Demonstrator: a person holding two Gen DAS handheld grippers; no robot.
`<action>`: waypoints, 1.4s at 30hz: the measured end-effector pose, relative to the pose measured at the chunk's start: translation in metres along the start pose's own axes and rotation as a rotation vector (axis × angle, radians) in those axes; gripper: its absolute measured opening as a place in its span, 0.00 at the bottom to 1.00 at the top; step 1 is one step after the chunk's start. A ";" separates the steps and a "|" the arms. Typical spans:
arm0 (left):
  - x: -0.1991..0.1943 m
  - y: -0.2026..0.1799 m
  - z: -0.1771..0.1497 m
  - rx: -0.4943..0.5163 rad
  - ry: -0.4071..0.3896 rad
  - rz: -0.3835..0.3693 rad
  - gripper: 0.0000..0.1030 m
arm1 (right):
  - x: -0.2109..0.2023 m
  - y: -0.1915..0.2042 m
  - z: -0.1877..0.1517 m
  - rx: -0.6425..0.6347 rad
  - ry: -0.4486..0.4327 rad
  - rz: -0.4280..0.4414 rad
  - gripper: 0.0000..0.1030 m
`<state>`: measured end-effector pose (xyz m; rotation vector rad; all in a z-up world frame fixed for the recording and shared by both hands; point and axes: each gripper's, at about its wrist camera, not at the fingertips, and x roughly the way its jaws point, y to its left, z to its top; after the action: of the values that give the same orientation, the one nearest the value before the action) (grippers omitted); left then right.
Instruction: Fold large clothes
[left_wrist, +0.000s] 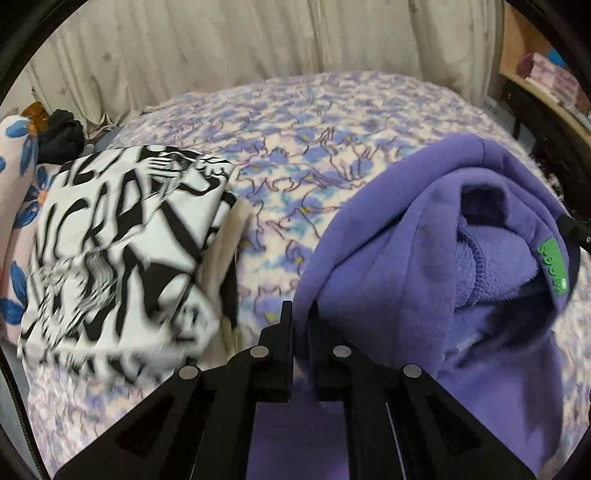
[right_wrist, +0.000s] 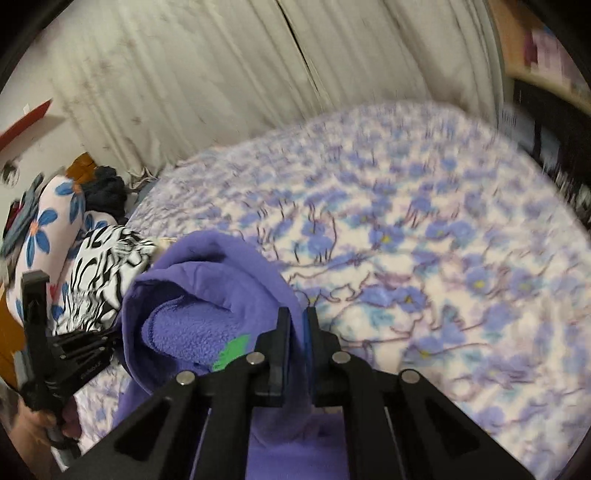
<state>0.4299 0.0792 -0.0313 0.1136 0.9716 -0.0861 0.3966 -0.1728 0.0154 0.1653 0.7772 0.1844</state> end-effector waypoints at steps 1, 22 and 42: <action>-0.014 0.001 -0.010 -0.004 -0.010 -0.013 0.03 | -0.012 0.004 -0.005 -0.013 -0.014 0.002 0.06; -0.064 0.014 -0.262 -0.145 0.093 -0.157 0.03 | -0.092 0.007 -0.244 -0.037 0.105 -0.038 0.09; -0.041 0.010 -0.282 -0.443 0.058 -0.736 0.50 | -0.113 -0.002 -0.265 0.332 0.163 0.326 0.55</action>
<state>0.1771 0.1279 -0.1543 -0.6582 1.0293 -0.5401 0.1299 -0.1789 -0.0941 0.5988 0.9374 0.3801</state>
